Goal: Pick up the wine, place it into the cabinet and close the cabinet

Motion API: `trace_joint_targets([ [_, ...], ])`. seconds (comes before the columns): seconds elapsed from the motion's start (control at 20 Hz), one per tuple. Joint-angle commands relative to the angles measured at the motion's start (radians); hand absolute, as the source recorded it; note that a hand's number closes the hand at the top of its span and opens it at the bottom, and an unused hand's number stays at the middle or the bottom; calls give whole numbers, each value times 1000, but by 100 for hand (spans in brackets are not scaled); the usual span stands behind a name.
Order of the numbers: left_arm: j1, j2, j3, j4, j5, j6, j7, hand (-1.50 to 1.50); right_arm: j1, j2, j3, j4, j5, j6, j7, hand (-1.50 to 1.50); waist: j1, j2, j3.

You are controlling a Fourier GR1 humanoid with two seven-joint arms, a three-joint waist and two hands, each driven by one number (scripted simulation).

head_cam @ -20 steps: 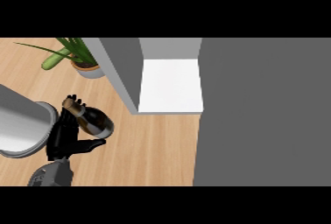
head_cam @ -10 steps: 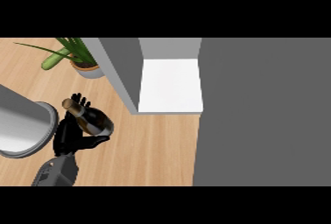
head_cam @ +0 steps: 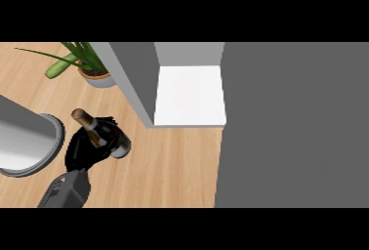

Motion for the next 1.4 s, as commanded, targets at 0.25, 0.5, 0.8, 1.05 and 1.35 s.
trace_joint_targets([
  [0.25,-50,9,-103,15,-157,82,-95,150,62,32,35,-98,-28,-2,6,-150,-3,0,0],
  [0.5,47,-8,-101,-17,-163,106,-199,150,103,29,14,-157,-73,9,20,-150,3,-1,0],
  [0.8,268,41,-86,-292,-104,71,-150,150,1,3,-20,-93,-52,-15,63,-150,17,-3,0],
  [1.05,360,17,-117,-568,-109,139,-84,150,-26,-13,-79,-83,-117,-8,66,-150,19,-5,1],
  [1.35,400,-33,-162,-789,-37,121,71,150,72,25,-26,-101,-95,38,-1,-150,12,-4,1],
])
